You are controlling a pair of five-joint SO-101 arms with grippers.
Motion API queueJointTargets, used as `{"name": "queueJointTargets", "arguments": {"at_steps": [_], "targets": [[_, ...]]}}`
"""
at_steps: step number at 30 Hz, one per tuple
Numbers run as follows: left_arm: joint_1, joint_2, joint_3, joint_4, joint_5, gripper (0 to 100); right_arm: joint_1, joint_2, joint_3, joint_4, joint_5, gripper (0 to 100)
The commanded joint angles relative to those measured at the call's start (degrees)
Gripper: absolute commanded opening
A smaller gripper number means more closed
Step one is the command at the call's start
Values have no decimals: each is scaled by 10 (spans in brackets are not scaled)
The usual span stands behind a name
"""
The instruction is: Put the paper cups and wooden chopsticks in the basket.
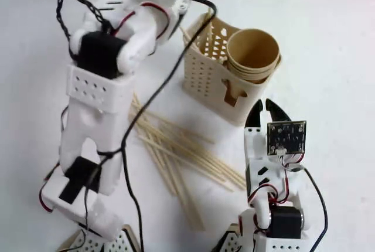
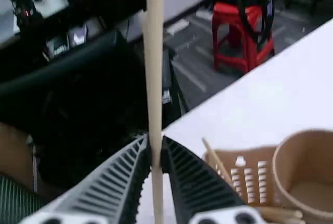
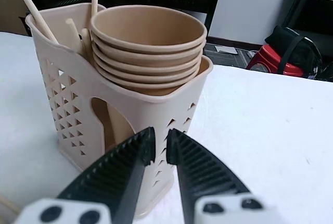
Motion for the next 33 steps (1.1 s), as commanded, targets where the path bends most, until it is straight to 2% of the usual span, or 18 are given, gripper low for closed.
{"name": "queueJointTargets", "arguments": {"at_steps": [1,3,8,11,26,31,33], "targets": [[46,-32,-11,-108,7,21,7,-5,-2,-4,-1,53],[62,-29,-5,-142,20,21,7,-5,-2,-4,-1,53],[70,0,-5,-207,107,21,7,-5,-2,-4,0,53],[65,39,-4,-222,151,21,7,-5,-2,-4,0,53],[33,174,-5,-208,172,28,7,-5,-2,-4,0,53],[32,172,-11,-141,180,168,7,-5,-2,-4,0,53],[29,162,-11,-124,198,172,7,-5,-2,-4,0,53]]}}
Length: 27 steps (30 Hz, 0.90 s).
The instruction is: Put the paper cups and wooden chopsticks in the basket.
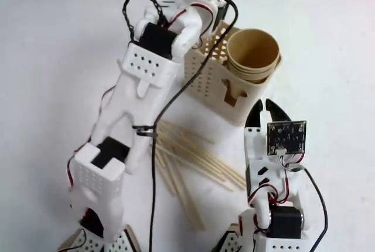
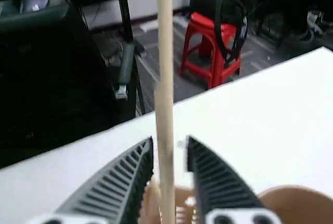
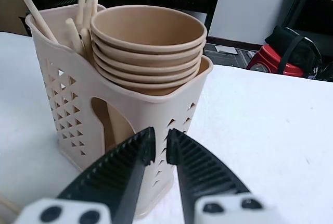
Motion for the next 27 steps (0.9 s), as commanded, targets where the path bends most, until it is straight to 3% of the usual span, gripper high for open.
{"name": "queueJointTargets", "arguments": {"at_steps": [1,10,14,21,27], "targets": [[-17,-28,-11,40,25,172,7,-5,-2,-4,0,53],[-61,-163,-9,175,18,172,7,-5,-2,-4,0,53],[-96,-218,-5,261,-33,172,7,-5,-3,-4,0,53],[-170,-292,-5,367,-97,21,3,-1,-23,1,0,53],[-225,-354,-5,440,-123,23,-36,0,-109,66,11,53]]}}
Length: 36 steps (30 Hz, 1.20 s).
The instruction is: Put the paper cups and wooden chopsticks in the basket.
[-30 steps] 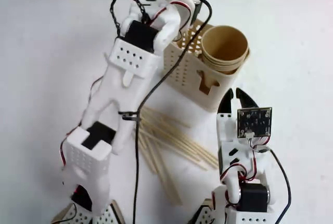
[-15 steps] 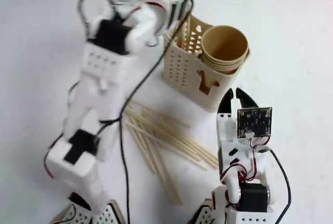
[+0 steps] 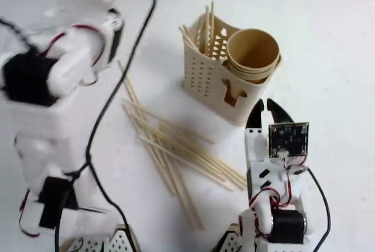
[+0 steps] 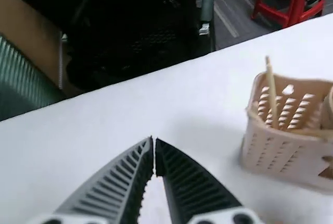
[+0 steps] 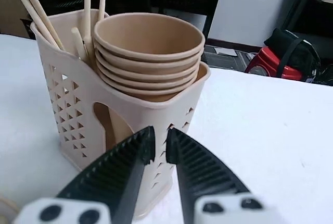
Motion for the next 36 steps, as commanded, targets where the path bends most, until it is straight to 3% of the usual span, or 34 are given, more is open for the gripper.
{"name": "queueJointTargets", "arguments": {"at_steps": [1,9,12,16,21,32,36], "targets": [[-50,-65,-5,38,-13,23,-58,0,-84,51,26,53],[-151,-106,11,45,-14,23,-231,46,-171,131,62,82],[-178,-124,70,42,-14,23,-258,143,-217,151,66,81],[-204,-175,174,16,-15,23,-304,304,-283,182,129,80],[-212,-283,340,-56,-15,23,-333,467,-354,223,153,80],[-213,-565,838,-276,-14,23,-340,683,-419,228,155,86],[-214,-635,982,-323,-14,23,-354,737,-422,228,155,164]]}}
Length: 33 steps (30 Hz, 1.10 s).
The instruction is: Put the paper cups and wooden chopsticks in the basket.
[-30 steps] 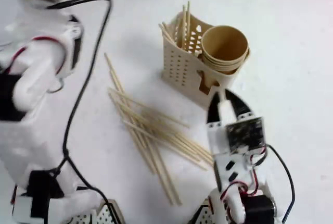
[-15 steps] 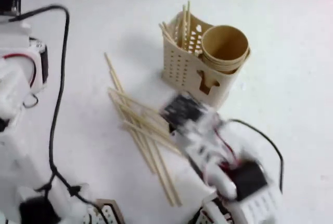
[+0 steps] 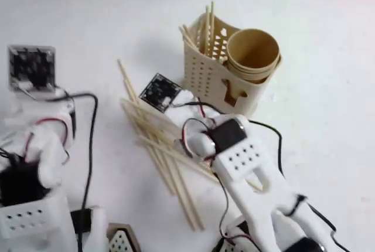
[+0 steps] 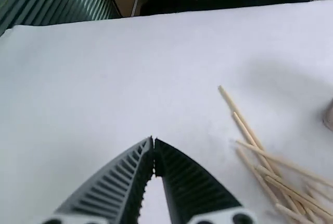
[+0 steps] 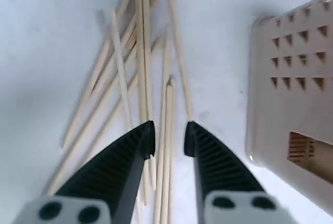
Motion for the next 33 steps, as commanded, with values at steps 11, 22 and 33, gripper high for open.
{"name": "queueJointTargets", "arguments": {"at_steps": [11,22,33], "targets": [[-84,-221,410,-143,-19,23,-28,197,-42,-19,72,204],[-103,-342,501,-123,-60,23,-27,311,-52,-96,73,204],[-103,-364,502,-106,-60,23,-27,378,-56,-143,73,39]]}}
